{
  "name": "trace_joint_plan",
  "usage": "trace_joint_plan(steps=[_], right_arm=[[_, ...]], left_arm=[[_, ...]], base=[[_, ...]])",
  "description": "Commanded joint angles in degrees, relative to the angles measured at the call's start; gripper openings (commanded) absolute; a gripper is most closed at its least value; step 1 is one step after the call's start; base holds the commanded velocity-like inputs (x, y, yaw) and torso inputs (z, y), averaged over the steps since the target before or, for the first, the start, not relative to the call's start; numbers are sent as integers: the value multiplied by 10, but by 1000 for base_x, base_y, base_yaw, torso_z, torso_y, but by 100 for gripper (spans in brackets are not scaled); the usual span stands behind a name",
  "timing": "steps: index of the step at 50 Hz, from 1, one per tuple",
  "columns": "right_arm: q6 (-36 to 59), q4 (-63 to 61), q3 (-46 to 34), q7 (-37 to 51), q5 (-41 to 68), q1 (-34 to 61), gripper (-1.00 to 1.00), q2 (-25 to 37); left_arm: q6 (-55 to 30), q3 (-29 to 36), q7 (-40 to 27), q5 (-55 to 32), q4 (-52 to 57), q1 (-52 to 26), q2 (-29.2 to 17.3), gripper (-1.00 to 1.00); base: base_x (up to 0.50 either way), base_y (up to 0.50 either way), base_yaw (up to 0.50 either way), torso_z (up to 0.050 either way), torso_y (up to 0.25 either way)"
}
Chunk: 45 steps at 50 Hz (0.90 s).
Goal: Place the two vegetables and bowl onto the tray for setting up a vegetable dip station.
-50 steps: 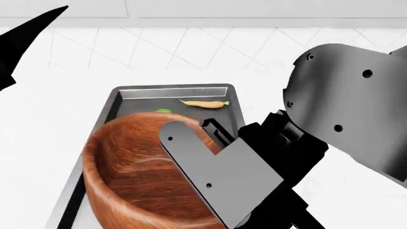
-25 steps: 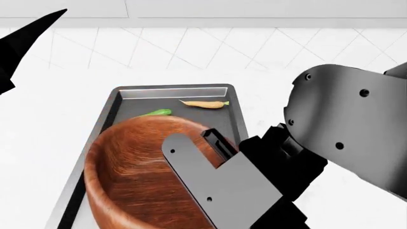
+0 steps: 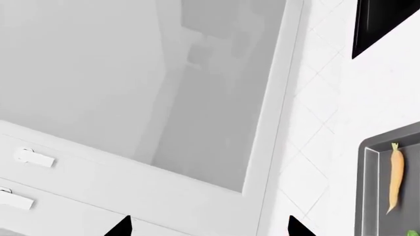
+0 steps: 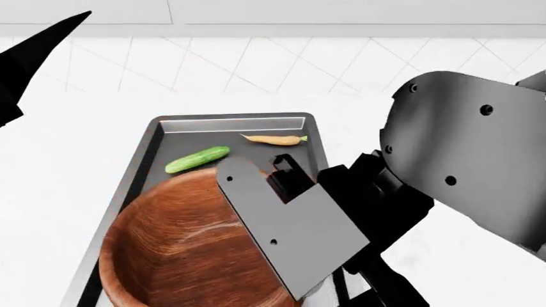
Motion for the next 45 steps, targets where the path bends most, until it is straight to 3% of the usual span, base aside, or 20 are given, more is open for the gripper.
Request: trace_joint_plan(steps=[1, 12, 26, 37, 45], right_arm=[[14, 17, 18, -9, 1, 42, 100, -1], [69, 13, 47, -12, 22, 111, 100, 13], [127, 4, 113, 63, 44, 148, 100, 59], [131, 47, 218, 284, 36, 66, 100, 80], [130, 84, 278, 436, 31, 6, 100, 41]], left_arm=[[2, 0, -2, 2, -3, 1, 5, 100], [0, -1, 2, 3, -3, -5, 9, 100], [-15, 20, 15, 13, -10, -32, 49, 100], [-24, 45, 24, 21, -19, -39, 77, 100], [-38, 49, 17, 22, -29, -38, 88, 100]], base=[[0, 0, 0, 0, 0], [0, 0, 0, 0, 0], [0, 0, 0, 0, 0], [0, 0, 0, 0, 0], [0, 0, 0, 0, 0]])
